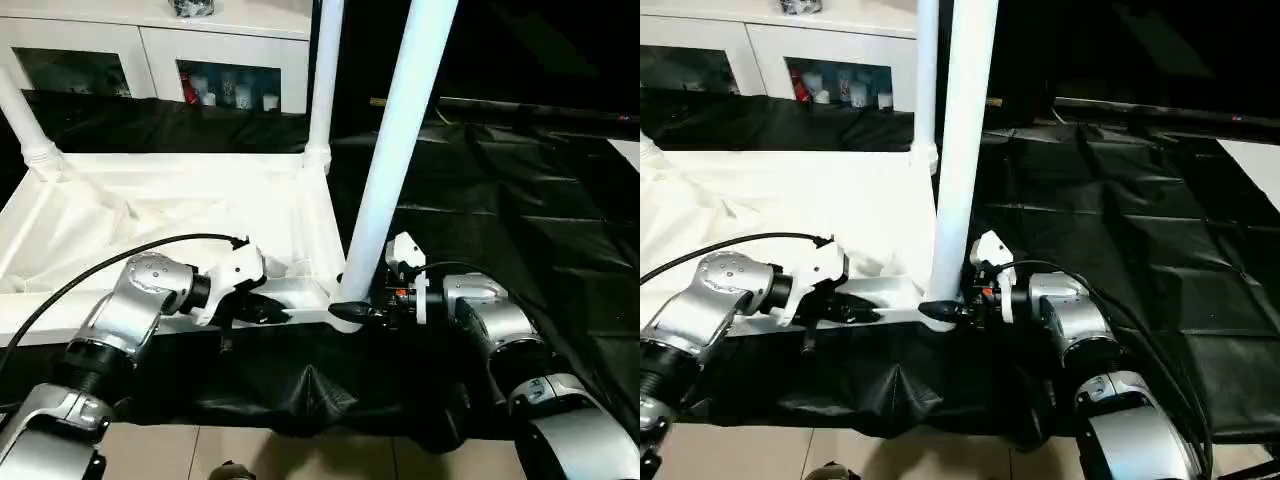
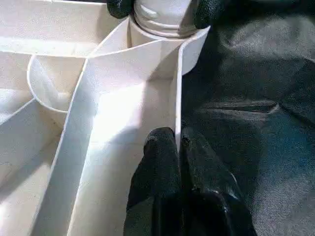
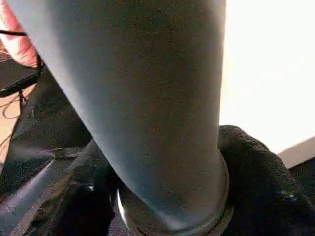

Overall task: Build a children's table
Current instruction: Rotate leg to tighten

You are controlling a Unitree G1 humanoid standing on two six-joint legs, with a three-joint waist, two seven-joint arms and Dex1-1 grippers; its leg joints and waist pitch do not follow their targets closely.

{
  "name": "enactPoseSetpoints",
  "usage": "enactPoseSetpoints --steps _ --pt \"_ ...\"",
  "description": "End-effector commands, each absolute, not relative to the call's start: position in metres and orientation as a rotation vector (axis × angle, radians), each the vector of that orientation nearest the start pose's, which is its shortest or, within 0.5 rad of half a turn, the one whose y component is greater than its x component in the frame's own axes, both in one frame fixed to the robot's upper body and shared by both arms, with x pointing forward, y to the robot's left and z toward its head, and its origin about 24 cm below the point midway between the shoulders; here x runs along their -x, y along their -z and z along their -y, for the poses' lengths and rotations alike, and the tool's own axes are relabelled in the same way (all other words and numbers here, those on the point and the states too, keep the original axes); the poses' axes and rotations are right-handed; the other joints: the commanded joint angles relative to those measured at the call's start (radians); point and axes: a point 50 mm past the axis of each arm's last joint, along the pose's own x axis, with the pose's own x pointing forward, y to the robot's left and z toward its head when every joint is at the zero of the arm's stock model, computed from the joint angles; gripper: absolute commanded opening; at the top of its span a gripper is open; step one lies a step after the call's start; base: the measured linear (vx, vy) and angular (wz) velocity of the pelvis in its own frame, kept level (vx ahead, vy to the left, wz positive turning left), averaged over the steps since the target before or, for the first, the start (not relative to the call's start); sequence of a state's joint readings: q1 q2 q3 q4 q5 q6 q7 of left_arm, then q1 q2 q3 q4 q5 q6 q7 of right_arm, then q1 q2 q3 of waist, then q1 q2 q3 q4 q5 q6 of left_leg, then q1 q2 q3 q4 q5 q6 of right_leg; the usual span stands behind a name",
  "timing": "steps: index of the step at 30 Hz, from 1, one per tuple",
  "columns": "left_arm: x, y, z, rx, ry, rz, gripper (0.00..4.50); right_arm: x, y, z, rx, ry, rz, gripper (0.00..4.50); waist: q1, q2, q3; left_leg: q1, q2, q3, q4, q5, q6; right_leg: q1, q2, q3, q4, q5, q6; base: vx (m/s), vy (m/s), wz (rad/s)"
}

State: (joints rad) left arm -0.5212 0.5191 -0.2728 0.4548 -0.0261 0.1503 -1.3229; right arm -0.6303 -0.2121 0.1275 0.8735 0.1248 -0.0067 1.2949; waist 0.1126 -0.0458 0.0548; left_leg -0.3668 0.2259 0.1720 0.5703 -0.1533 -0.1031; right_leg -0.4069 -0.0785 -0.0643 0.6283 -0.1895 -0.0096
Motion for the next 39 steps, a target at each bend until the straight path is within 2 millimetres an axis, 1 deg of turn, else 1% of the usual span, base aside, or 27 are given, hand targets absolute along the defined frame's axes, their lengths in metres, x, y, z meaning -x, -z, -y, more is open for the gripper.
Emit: enactPoseSetpoints --steps 1,2,3,5,9,11,12,13,14,15,16,17,18,19,20,21,24,25,26,29,30,33,34,35,36,37,39 --pt "-0.302 -0.068 -0.161 -0.396 1.403 -0.448 0.0 -0.308 -0.027 0.108 -0.008 -1.447 -0.383 2.77 0.0 0.003 -0.065 0.01 0.008 0.009 -0.061 -0.243 0.02 0.047 -0.053 0.039 -0.075 -0.222 -0.212 0.0 0.0 0.0" --pt "-0.302 -0.068 -0.161 -0.398 1.399 -0.446 0.0 -0.308 -0.027 0.108 -0.009 -1.447 -0.383 2.68 0.0 0.005 -0.066 0.012 0.009 0.009 -0.062 -0.247 0.018 0.047 -0.054 0.04 -0.076 -0.228 -0.209 0.0 0.0 0.0" --pt "-0.304 -0.067 -0.16 -0.404 1.374 -0.429 0.0 -0.307 -0.025 0.106 -0.015 -1.444 -0.384 2.68 0.0 0.002 -0.065 0.011 0.009 0.009 -0.062 -0.248 0.017 0.047 -0.054 0.04 -0.076 -0.229 -0.208 0.0 0.0 0.0" --pt "-0.305 -0.067 -0.159 -0.406 1.363 -0.42 0.0 -0.306 -0.024 0.106 -0.019 -1.441 -0.384 2.65 0.0 0.003 -0.065 0.012 0.009 0.009 -0.062 -0.249 0.017 0.046 -0.054 0.04 -0.076 -0.233 -0.206 0.0 0.0 0.0" --pt "-0.312 -0.068 -0.154 -0.4 1.285 -0.388 0.0 -0.309 -0.021 0.101 -0.052 -1.334 -0.366 2.63 0.0 0.001 -0.061 0.013 0.008 0.008 -0.065 -0.269 0.009 0.044 -0.055 0.041 -0.082 -0.278 -0.193 0.0 0.0 0.0" --pt "-0.319 -0.069 -0.15 -0.402 1.213 -0.375 0.0 -0.315 -0.017 0.097 -0.062 -1.207 -0.366 2.62 -0.004 -0.001 -0.06 0.014 0.006 0.007 -0.066 -0.287 0.001 0.043 -0.057 0.041 -0.088 -0.333 -0.175 0.0 0.0 0.0" --pt "-0.322 -0.069 -0.149 -0.403 1.185 -0.369 0.0 -0.317 -0.015 0.095 -0.065 -1.155 -0.367 2.62 -0.007 -0.002 -0.058 0.017 0.005 0.005 -0.067 -0.296 -0.01 0.038 -0.059 0.042 -0.093 -0.376 -0.159 0.0 0.0 0.0" --pt "-0.322 -0.069 -0.149 -0.403 1.185 -0.369 0.0 -0.317 -0.015 0.095 -0.065 -1.155 -0.367 2.62 -0.007 -0.002 -0.058 0.016 0.004 0.005 -0.068 -0.303 -0.012 0.039 -0.059 0.041 -0.095 -0.394 -0.152 0.0 0.0 0.0" --pt "-0.326 -0.069 -0.145 -0.402 1.146 -0.358 0.0 -0.321 -0.012 0.091 -0.074 -1.057 -0.37 2.62 -0.01 -0.003 -0.058 0.017 0.005 0.004 -0.068 -0.308 -0.016 0.037 -0.061 0.042 -0.097 -0.415 -0.143 0.0 0.0 0.0" --pt "-0.33 -0.069 -0.139 -0.403 1.093 -0.346 0.0 -0.327 -0.008 0.083 -0.102 -0.889 -0.376 2.62 -0.017 -0.002 -0.055 0.019 0.003 0.003 -0.069 -0.323 -0.028 0.031 -0.06 0.04 -0.1 -0.449 -0.136 0.0 0.0 0.0" --pt "-0.333 -0.07 -0.133 -0.405 1.062 -0.337 0.0 -0.331 -0.006 0.076 -0.134 -0.772 -0.379 2.62 -0.019 -0.002 -0.055 0.019 0.002 0.0 -0.07 -0.328 -0.034 0.033 -0.062 0.039 -0.101 -0.469 -0.129 0.0 0.0 0.0" --pt "-0.334 -0.07 -0.131 -0.406 1.055 -0.334 0.0 -0.332 -0.005 0.074 -0.146 -0.742 -0.379 2.62 -0.024 -0.003 -0.054 0.017 0.001 -0.001 -0.071 -0.332 -0.039 0.033 -0.063 0.039 -0.103 -0.489 -0.122 0.0 0.0 0.0" --pt "-0.335 -0.07 -0.129 -0.408 1.041 -0.331 0.0 -0.334 -0.005 0.071 -0.155 -0.693 -0.378 2.62 -0.028 0.0 -0.057 0.019 0.002 -0.003 -0.07 -0.341 -0.038 0.031 -0.064 0.038 -0.108 -0.512 -0.105 0.0 0.0 0.0" --pt "-0.335 -0.07 -0.129 -0.408 1.041 -0.331 0.0 -0.334 -0.005 0.071 -0.155 -0.693 -0.378 2.62 -0.028 0.0 -0.057 0.02 0.002 -0.002 -0.069 -0.344 -0.034 0.03 -0.064 0.039 -0.109 -0.504 -0.105 0.0 0.0 0.0" --pt "-0.338 -0.071 -0.126 -0.404 1.013 -0.329 0.0 -0.336 -0.005 0.069 -0.157 -0.632 -0.383 2.62 -0.027 0.0 -0.058 0.02 0.002 -0.002 -0.068 -0.344 -0.03 0.03 -0.063 0.039 -0.109 -0.494 -0.106 0.0 0.0 0.0" --pt "-0.342 -0.073 -0.118 -0.397 0.958 -0.314 0.0 -0.338 -0.008 0.06 -0.167 -0.572 -0.357 2.62 -0.028 0.001 -0.059 0.018 0.002 0.0 -0.07 -0.333 -0.031 0.029 -0.06 0.041 -0.104 -0.45 -0.114 0.0 0.0 0.0" --pt "-0.343 -0.075 -0.107 -0.374 0.958 -0.294 0.0 -0.338 -0.012 0.051 -0.175 -0.581 -0.323 2.62 -0.026 0.001 -0.062 0.017 0.003 0.002 -0.069 -0.313 -0.026 0.033 -0.057 0.041 -0.097 -0.378 -0.129 0.0 0.0 0.0" --pt "-0.343 -0.075 -0.106 -0.372 0.963 -0.29 0.0 -0.337 -0.012 0.049 -0.178 -0.59 -0.319 3.32 -0.023 0.0 -0.065 0.015 0.003 0.005 -0.067 -0.293 -0.017 0.034 -0.055 0.042 -0.092 -0.321 -0.141 0.0 0.0 0.0" --pt "-0.342 -0.075 -0.102 -0.368 0.981 -0.281 0.0 -0.337 -0.013 0.047 -0.192 -0.608 -0.311 3.32 -0.023 0.0 -0.066 0.013 0.003 0.006 -0.066 -0.274 -0.009 0.037 -0.053 0.042 -0.087 -0.274 -0.152 0.0 0.0 0.0" --pt "-0.338 -0.075 -0.097 -0.369 1.028 -0.269 0.0 -0.337 -0.017 0.045 -0.221 -0.646 -0.291 3.38 -0.022 0.0 -0.068 0.008 0.002 0.008 -0.064 -0.235 0.007 0.043 -0.052 0.042 -0.079 -0.197 -0.173 0.0 0.0 0.0" --pt "-0.336 -0.075 -0.097 -0.368 1.039 -0.268 0.0 -0.338 -0.018 0.046 -0.217 -0.652 -0.286 3.71 -0.022 0.0 -0.068 0.008 0.002 0.009 -0.064 -0.231 0.009 0.044 -0.052 0.042 -0.079 -0.192 -0.175 0.0 0.0 0.0" --pt "-0.331 -0.072 -0.102 -0.375 1.086 -0.278 0.0 -0.34 -0.021 0.051 -0.163 -0.7 -0.266 3.9 -0.023 0.0 -0.066 0.007 0.001 0.009 -0.064 -0.235 0.012 0.046 -0.053 0.041 -0.081 -0.204 -0.177 0.0 0.0 0.0" --pt "-0.33 -0.072 -0.103 -0.379 1.091 -0.281 0.0 -0.34 -0.022 0.052 -0.152 -0.712 -0.265 3.9 -0.024 0.0 -0.066 0.007 0.002 0.008 -0.065 -0.244 0.011 0.046 -0.054 0.041 -0.082 -0.222 -0.175 0.0 0.0 0.0" --pt "-0.329 -0.071 -0.105 -0.378 1.101 -0.287 0.0 -0.34 -0.022 0.055 -0.113 -0.737 -0.265 3.9 -0.023 0.008 -0.065 0.009 0.003 0.008 -0.065 -0.25 0.007 0.045 -0.055 0.042 -0.083 -0.228 -0.176 0.0 0.0 0.0" --pt "-0.327 -0.071 -0.11 -0.384 1.126 -0.296 0.0 -0.339 -0.022 0.062 -0.06 -0.813 -0.263 3.9 -0.024 0.006 -0.065 0.008 0.003 0.008 -0.065 -0.252 0.007 0.046 -0.054 0.041 -0.084 -0.228 -0.177 0.0 0.0 0.0" --pt "-0.327 -0.071 -0.11 -0.384 1.126 -0.296 0.0 -0.339 -0.022 0.062 -0.06 -0.813 -0.263 3.9 -0.024 0.004 -0.067 0.006 0.003 0.008 -0.064 -0.249 0.011 0.049 -0.054 0.041 -0.082 -0.218 -0.18 0.0 0.0 0.0" --pt "-0.325 -0.07 -0.115 -0.394 1.153 -0.312 0.0 -0.337 -0.023 0.068 -0.034 -0.892 -0.257 3.9 -0.024 0.002 -0.066 0.007 0.003 0.009 -0.064 -0.243 0.016 0.048 -0.054 0.042 -0.081 -0.209 -0.187 0.0 0.0 0.0"
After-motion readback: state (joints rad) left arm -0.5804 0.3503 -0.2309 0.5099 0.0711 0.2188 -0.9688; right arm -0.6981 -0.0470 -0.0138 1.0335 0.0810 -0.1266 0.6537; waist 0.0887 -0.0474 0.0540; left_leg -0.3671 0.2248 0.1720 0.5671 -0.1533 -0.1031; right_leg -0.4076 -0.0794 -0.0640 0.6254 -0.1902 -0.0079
